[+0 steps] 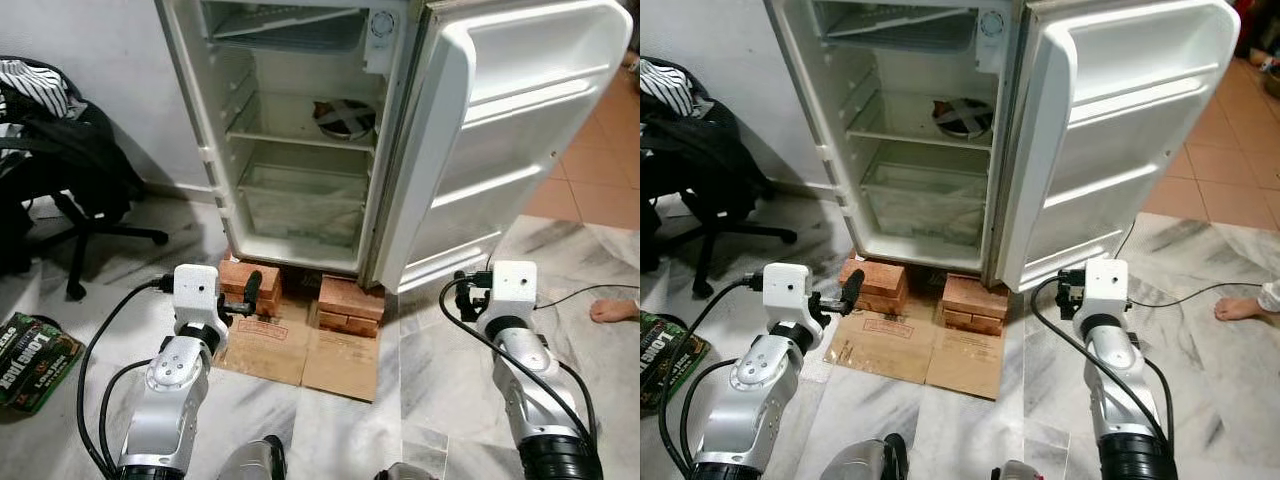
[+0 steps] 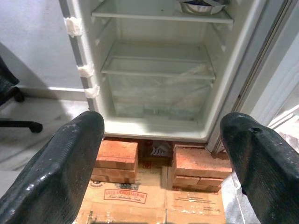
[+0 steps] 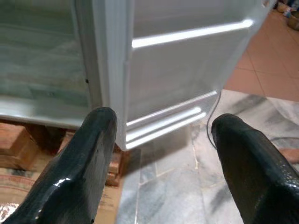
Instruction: Restocking fridge
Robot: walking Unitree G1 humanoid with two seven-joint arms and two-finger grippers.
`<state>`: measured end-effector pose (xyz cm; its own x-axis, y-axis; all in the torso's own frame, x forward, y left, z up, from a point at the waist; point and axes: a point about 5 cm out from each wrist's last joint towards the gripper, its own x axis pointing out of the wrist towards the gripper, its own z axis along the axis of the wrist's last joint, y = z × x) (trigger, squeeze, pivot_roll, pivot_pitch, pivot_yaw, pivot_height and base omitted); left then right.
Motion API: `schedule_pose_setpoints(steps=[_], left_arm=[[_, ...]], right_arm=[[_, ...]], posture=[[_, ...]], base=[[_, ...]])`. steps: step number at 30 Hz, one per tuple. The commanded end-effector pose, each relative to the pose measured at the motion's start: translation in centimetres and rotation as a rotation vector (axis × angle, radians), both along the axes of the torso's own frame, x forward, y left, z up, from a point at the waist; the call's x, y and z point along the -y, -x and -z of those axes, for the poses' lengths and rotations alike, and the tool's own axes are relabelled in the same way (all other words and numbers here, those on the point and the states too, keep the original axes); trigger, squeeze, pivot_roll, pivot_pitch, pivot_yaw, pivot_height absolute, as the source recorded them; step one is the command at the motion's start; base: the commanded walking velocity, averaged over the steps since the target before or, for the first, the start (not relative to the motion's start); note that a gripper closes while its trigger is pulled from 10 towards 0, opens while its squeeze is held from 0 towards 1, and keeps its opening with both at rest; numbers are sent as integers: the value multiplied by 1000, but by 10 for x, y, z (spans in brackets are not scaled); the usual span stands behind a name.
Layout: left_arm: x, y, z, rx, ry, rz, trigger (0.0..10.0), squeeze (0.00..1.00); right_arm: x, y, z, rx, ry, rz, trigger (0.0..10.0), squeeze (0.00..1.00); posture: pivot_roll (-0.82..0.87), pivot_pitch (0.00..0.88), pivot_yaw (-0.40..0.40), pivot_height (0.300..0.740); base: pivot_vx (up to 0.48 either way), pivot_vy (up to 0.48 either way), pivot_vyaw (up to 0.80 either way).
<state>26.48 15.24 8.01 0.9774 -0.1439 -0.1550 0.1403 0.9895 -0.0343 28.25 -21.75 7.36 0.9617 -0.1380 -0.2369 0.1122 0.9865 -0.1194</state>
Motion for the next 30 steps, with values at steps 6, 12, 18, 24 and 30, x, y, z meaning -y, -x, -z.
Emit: schedule_pose_setpoints(steps=[6, 12, 18, 24, 30], left_arm=[[-7, -2, 1, -13, -17, -8, 10000, 0], [-14, -10, -4, 9, -25, -27, 10000, 0], [-18, -10, -4, 7, -22, -54, 10000, 0], [-13, -10, -3, 14, -24, -50, 10000, 0], [-13, -8, -2, 10, -25, -47, 10000, 0]], right_arm=[[2, 3, 0, 5, -1, 2, 10000, 0], [-7, -4, -8, 36, 9, -62, 10000, 0], [-9, 0, -8, 42, -30, -90, 10000, 0], [-12, 4, -5, 31, -37, -104, 10000, 0], [-14, 4, -7, 39, -45, -117, 10000, 0]], posture=[[5, 79, 21, 740], [-7, 94, 31, 740], [-14, 101, 37, 740], [-17, 99, 37, 740], [-12, 98, 30, 740]], base=[[0, 0, 0], [0, 0, 0], [0, 229, 0], [0, 55, 0], [0, 0, 0]])
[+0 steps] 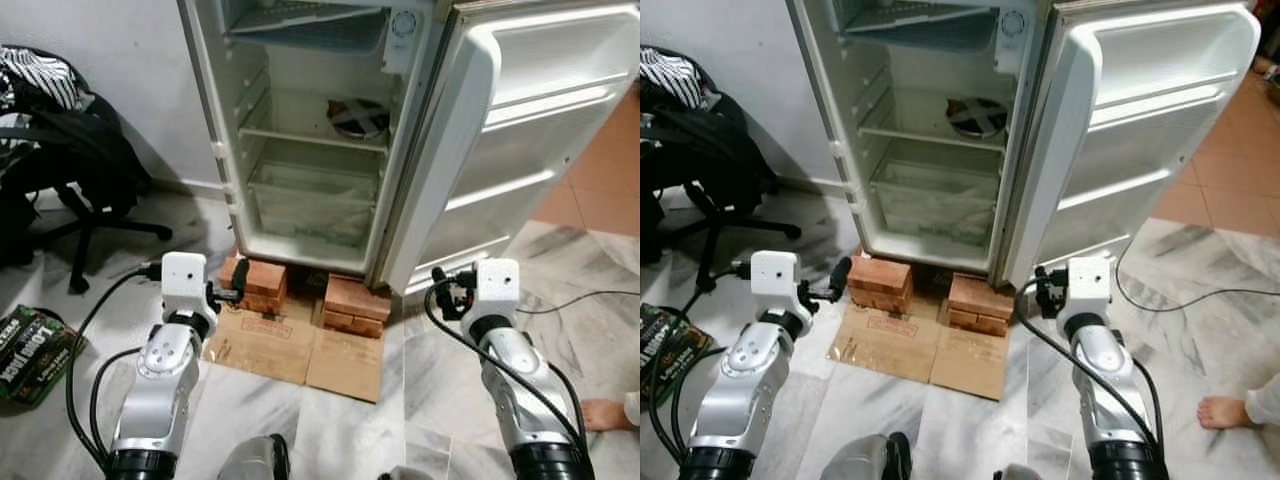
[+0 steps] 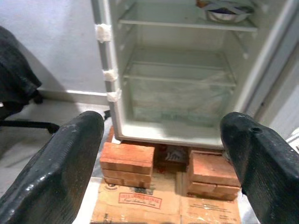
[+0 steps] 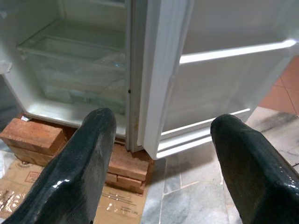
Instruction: Restocking fridge
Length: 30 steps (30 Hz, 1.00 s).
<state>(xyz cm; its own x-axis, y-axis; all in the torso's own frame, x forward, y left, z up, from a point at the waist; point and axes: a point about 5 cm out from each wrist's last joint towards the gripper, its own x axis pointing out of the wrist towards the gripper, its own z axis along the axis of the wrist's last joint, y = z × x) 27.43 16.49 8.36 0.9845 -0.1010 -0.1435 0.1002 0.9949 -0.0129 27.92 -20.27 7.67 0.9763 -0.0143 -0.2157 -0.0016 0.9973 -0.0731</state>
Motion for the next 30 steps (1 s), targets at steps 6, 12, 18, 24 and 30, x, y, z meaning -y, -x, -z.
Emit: schedule_pose_setpoints(steps=[6, 12, 18, 24, 30], left_arm=[[-2, 5, 3, -11, 1, -10, 10000, 0], [3, 8, 7, -40, 18, 18, 10000, 0], [8, 6, 5, -30, 11, 37, 10000, 0], [3, 10, 5, -30, 4, 14, 10000, 0], [2, 12, 5, -21, -8, 24, 10000, 0]], right_arm=[[0, -1, -5, 24, -8, -9, 10000, 0], [0, 2, -8, 46, -20, -1, 10000, 0], [-1, 5, -6, 36, -30, 4, 10000, 0], [-2, 1, -8, 39, -27, -21, 10000, 0], [-2, 3, -9, 44, -29, -13, 10000, 0]], posture=[[-11, 99, 33, 740], [-15, 103, 47, 740], [-14, 104, 34, 740], [-4, 120, 31, 740], [-9, 119, 37, 740]], base=[[0, 0, 0], [0, 380, 0], [0, 480, 0], [0, 416, 0], [0, 320, 0]])
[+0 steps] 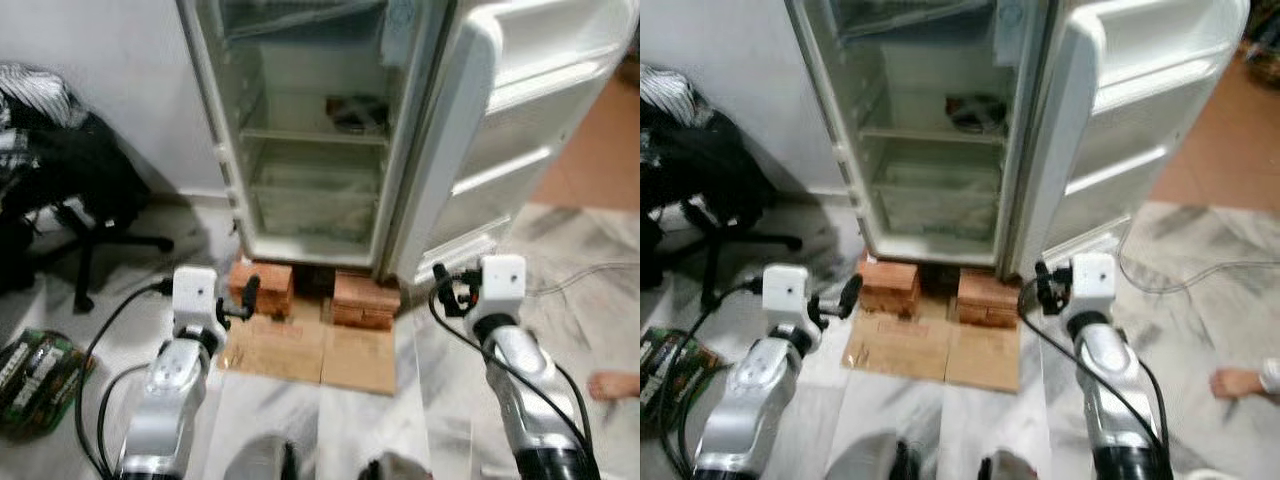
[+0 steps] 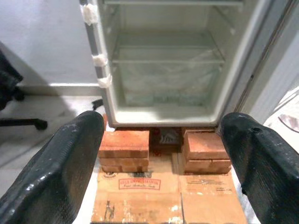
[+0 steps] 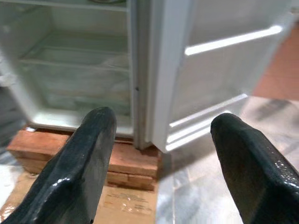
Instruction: Restocking fridge
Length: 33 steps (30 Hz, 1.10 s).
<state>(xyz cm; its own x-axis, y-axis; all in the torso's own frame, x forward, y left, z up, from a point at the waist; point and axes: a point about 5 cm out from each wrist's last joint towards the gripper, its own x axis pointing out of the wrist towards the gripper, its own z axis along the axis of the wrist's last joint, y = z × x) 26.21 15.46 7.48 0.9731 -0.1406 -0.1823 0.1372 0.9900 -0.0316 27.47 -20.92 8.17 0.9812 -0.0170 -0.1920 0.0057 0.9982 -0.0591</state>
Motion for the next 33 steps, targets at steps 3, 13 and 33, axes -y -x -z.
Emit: schedule_pose_setpoints(steps=[3, 13, 33], left_arm=[[-6, -1, -7, 37, -9, 0, 10000, 0], [-21, 11, -12, 37, -6, -7, 10000, 0], [-21, 15, -18, 45, 25, -9, 10000, 0]], right_arm=[[-10, 1, -3, 18, -19, -16, 10000, 0], [-18, 7, -17, 105, -17, -25, 10000, 0], [-16, 25, -20, 164, -38, 52, 10000, 0]], posture=[[-9, 124, 39, 740], [16, 159, 63, 740], [17, 165, 77, 740]], base=[[0, 0, 0], [0, 0, 0], [0, 0, 0]])
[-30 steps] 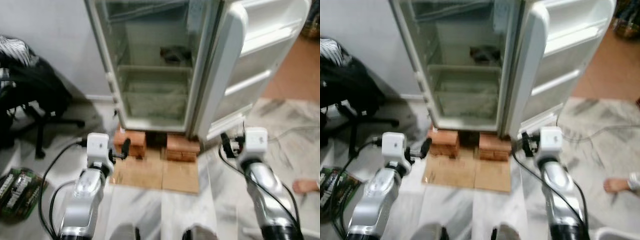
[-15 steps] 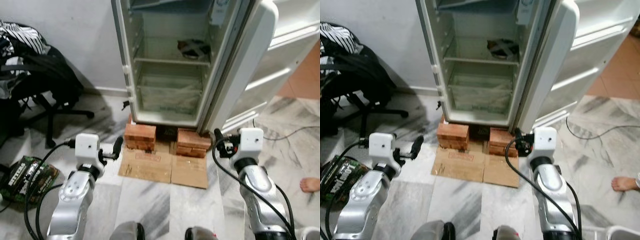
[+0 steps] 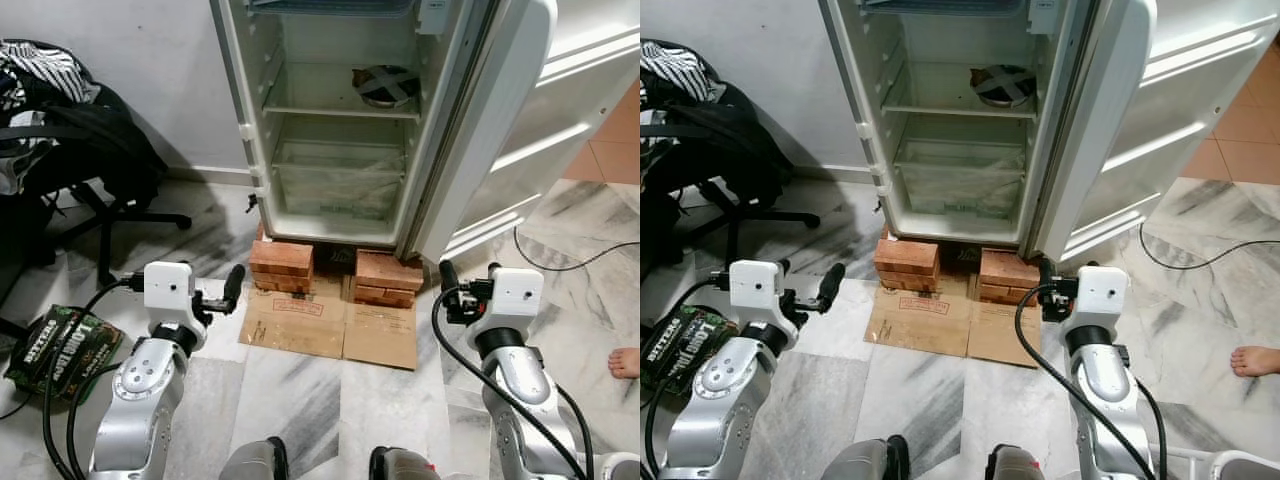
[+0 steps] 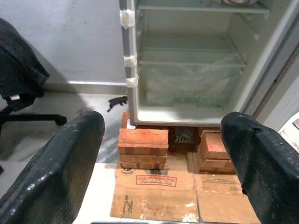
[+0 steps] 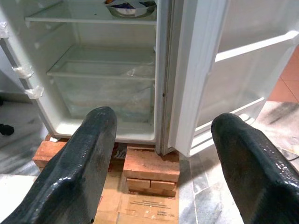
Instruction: Restocking fridge
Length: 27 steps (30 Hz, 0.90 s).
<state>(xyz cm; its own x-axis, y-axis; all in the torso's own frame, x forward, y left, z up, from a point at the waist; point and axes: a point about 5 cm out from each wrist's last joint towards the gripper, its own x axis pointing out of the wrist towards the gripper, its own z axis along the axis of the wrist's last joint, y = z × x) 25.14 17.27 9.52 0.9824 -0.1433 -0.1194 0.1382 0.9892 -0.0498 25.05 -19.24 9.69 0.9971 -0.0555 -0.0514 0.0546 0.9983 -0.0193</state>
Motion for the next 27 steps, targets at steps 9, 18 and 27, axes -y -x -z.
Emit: schedule_pose_setpoints(steps=[9, 18, 27], left_arm=[[-1, 6, 0, -9, 7, -16, 10000, 0], [-4, 2, -3, -4, -5, -14, 10000, 0], [0, -4, -7, 10, 3, -6, 10000, 0]], right_arm=[[2, 0, -5, 28, 5, 3, 10000, 0], [1, -7, -10, 47, 26, -3, 10000, 0], [-1, -25, -18, 73, 42, -33, 10000, 0]], posture=[[29, 159, 68, 740], [21, 163, 82, 740], [27, 168, 64, 740]], base=[[0, 0, 0], [0, 0, 0], [177, 0, 745]])
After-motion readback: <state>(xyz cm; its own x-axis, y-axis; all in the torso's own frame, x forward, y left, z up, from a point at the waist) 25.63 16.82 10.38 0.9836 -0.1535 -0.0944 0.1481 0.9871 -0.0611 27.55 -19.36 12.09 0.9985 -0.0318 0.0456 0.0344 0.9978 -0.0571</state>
